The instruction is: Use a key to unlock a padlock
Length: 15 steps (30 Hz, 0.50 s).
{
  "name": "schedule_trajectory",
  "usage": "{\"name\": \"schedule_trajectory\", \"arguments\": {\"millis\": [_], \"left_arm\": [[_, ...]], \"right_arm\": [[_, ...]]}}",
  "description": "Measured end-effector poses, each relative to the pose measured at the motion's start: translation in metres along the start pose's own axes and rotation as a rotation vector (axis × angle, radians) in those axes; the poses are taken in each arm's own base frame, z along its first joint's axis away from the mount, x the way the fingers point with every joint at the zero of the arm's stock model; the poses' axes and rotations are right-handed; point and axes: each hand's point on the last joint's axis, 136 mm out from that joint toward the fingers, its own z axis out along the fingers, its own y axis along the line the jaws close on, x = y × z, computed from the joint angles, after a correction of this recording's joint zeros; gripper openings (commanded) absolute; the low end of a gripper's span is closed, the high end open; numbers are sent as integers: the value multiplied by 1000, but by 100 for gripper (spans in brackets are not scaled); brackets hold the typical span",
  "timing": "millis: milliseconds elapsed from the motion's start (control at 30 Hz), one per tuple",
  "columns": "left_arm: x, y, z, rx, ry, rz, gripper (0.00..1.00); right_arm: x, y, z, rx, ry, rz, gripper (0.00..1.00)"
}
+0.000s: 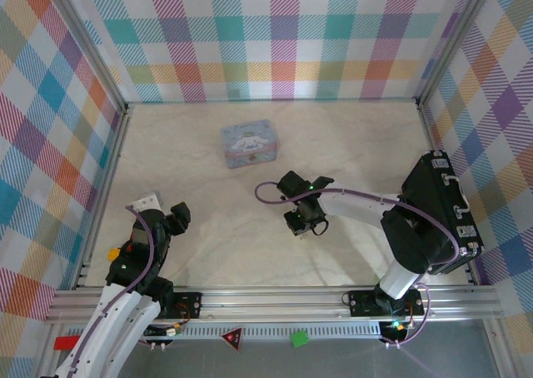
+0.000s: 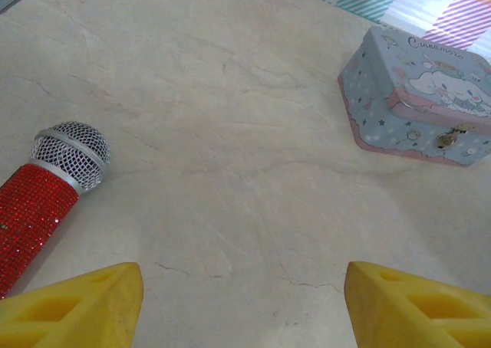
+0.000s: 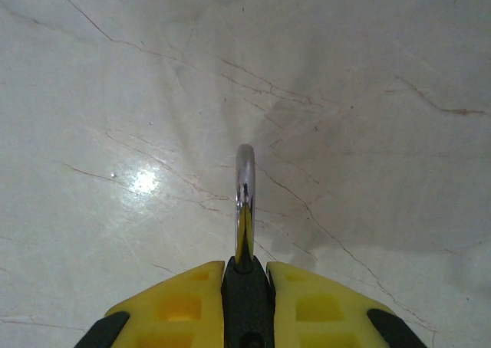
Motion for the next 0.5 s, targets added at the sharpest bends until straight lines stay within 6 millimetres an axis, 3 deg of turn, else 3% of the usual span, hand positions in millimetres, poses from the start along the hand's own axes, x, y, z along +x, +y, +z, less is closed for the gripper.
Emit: {"name": "schedule_trajectory", "arguments": {"millis": [500], "left_arm": [[-1,-1,2,2,-4,-1,70]], "right_arm": [[7,1,7,17,48,-30,28]]}}
